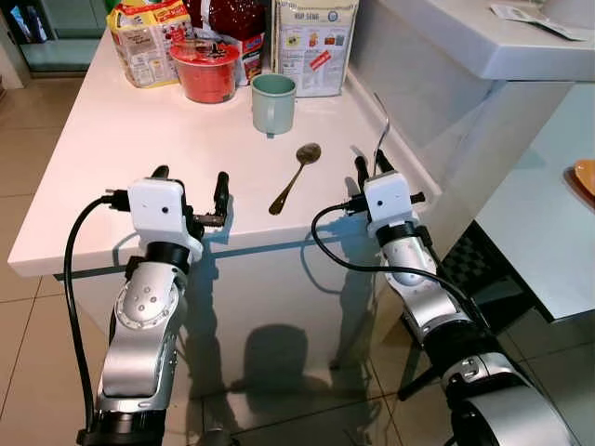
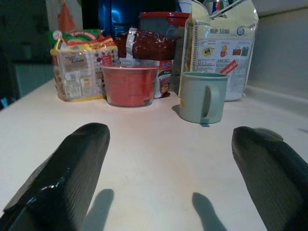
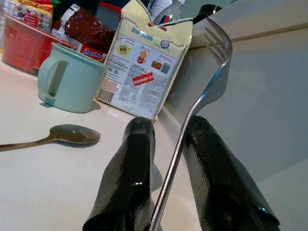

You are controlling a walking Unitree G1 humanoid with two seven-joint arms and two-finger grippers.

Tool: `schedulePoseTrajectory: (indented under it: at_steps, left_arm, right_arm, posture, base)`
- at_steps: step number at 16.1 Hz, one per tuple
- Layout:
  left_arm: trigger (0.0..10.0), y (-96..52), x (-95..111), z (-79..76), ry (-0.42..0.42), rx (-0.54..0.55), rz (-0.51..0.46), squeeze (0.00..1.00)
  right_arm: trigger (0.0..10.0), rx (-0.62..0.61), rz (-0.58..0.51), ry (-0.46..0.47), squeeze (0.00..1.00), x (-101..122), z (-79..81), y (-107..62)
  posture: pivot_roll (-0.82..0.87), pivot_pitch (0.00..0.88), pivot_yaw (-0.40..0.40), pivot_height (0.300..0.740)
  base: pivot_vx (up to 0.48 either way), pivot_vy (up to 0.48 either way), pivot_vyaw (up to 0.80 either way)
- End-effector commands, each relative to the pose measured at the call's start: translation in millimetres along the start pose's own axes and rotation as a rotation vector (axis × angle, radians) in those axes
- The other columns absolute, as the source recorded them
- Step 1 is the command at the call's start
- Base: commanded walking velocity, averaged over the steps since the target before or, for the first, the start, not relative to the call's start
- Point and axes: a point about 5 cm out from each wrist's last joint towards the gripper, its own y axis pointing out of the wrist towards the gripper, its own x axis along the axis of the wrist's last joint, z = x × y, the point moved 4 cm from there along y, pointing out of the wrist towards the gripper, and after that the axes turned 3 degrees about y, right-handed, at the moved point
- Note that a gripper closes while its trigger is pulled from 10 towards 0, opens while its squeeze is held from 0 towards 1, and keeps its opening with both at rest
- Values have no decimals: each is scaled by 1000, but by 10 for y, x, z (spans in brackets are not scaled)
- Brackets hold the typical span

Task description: Setting the table

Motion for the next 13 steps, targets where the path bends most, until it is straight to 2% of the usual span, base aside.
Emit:
schedulePoseTrajectory:
  at_steps: [1, 9, 13]
  left_arm:
    - [10000, -26, -96, 33, -13, 22, 29, 0]
    - [10000, -9, -155, -4, -31, 21, 55, 0]
    - [10000, 19, -154, -58, -78, 18, 61, 0]
  right_arm:
    - [0, -25, 23, -5, 0, -48, -80, -18]
    - [0, -7, 63, -11, 0, -113, -29, -28]
    - [0, 1, 104, -6, 0, -188, -22, -53]
  posture:
    - [220, 40, -79, 740]
    - [220, 50, -77, 740]
    - [200, 83, -71, 740]
  base:
    - [0, 0, 0]
    - [0, 0, 0]
    - [0, 0, 0]
